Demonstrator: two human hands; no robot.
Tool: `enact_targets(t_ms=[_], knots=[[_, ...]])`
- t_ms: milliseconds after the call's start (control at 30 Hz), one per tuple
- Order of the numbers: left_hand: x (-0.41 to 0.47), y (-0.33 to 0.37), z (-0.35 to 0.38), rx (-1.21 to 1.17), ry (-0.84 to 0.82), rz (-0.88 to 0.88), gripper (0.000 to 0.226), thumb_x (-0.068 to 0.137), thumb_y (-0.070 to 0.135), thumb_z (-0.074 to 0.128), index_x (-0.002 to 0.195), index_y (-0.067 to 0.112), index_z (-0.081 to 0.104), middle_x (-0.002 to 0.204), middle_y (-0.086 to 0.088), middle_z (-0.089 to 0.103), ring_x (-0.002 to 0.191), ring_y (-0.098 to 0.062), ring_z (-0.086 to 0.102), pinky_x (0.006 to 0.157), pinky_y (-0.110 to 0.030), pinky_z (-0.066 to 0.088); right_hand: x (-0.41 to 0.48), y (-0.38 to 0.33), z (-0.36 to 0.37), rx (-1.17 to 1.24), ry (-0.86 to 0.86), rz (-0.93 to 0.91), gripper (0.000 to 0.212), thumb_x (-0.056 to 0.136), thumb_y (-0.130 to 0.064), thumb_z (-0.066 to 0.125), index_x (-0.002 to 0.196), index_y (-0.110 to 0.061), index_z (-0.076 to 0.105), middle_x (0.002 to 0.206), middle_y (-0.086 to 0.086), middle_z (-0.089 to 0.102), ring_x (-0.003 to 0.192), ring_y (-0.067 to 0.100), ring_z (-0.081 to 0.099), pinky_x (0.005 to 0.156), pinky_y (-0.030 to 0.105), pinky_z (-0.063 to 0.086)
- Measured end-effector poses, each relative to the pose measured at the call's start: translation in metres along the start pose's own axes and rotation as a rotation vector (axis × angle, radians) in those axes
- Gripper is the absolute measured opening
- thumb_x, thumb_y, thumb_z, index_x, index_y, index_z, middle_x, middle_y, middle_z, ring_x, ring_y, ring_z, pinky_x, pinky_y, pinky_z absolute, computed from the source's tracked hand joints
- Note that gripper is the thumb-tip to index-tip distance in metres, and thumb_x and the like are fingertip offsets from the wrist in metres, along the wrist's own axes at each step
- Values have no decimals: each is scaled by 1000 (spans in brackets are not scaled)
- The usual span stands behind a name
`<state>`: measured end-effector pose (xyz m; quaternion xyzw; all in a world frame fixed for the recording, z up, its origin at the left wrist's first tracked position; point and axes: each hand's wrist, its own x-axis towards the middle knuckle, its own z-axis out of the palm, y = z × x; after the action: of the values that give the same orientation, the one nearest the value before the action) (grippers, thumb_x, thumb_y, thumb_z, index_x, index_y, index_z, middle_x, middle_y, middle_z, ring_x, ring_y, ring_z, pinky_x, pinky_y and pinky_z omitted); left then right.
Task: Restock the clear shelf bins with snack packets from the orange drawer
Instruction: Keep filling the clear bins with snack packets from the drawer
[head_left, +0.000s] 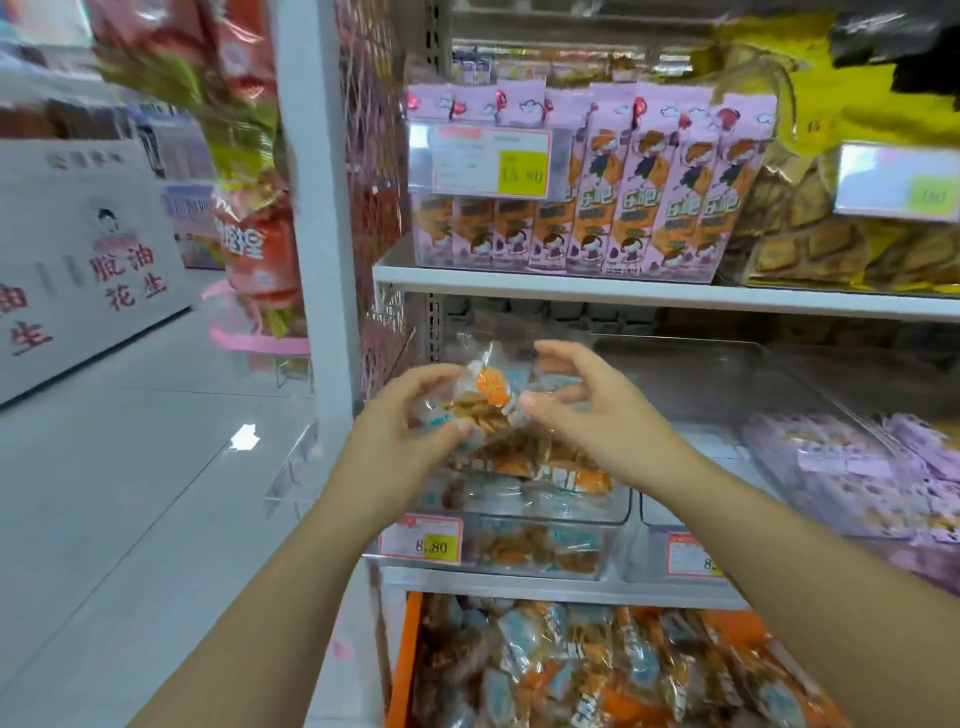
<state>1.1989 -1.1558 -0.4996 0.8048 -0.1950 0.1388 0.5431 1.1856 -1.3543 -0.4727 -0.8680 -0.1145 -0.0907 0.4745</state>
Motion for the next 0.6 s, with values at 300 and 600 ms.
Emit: enact_targets(t_ms=[300, 600], knots=[[4, 10, 3, 119, 227, 238, 71, 81, 15, 74, 135, 40, 35, 123, 15, 43, 114, 7, 46, 100, -7, 34, 7, 2, 16, -24, 121, -115, 25, 79, -26, 74, 94, -24, 53, 96, -15, 57, 92, 10, 59, 83, 29, 49], [0, -24, 23, 73, 2, -46, 62, 85, 17, 69, 132, 46, 40, 131, 7, 47, 115, -7, 53, 100, -37, 47, -7, 26, 31, -710, 204, -105, 44, 77, -63, 59, 112, -36, 61, 115, -17, 55, 111, 9, 38, 89, 31, 23]])
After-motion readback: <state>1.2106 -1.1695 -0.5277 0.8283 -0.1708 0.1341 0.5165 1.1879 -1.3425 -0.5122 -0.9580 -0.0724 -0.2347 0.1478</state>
